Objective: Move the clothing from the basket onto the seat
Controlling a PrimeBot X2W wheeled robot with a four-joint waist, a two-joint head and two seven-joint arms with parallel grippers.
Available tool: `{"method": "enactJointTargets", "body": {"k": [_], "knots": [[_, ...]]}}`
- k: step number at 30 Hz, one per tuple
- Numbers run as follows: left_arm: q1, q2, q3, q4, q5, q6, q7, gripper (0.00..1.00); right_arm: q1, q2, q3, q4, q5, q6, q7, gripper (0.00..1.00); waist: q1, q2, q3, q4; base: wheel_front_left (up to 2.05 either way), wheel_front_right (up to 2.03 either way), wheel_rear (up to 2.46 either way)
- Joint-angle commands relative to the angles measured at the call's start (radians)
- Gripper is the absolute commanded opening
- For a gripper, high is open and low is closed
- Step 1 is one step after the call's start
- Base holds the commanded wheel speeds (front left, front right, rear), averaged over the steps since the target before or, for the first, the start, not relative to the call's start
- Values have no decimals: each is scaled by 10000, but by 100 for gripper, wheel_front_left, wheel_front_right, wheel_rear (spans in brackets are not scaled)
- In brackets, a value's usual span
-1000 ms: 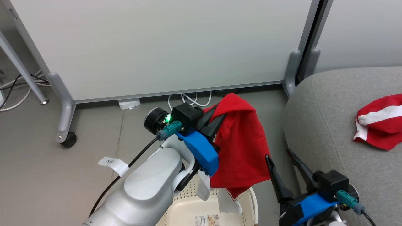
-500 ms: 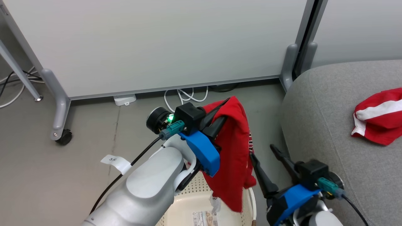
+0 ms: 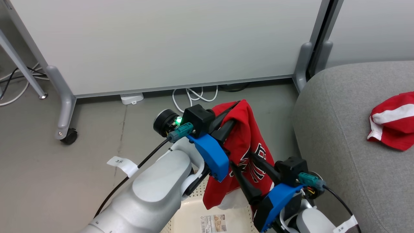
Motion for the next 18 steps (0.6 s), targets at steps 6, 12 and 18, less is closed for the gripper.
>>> {"method": "enactJointTargets", "body": {"k": [6, 12, 18], "knots": [[-175, -29, -75, 7, -94, -6, -66, 0, -806, -26, 111, 969, 125, 5, -287, 100, -1, -1, 6, 7, 0, 0, 0], [-182, -53, -178, -18, -162, -6, -63, 0, -1519, -23, 630, 1885, 650, 5, -466, 100, -1, -1, -4, 26, 0, 0, 0], [-187, -84, -301, -18, -263, -6, -64, 0, -2151, -23, 1140, 2779, 1104, 5, -708, 48, -1, -1, -41, 46, 0, 0, 0]]}}
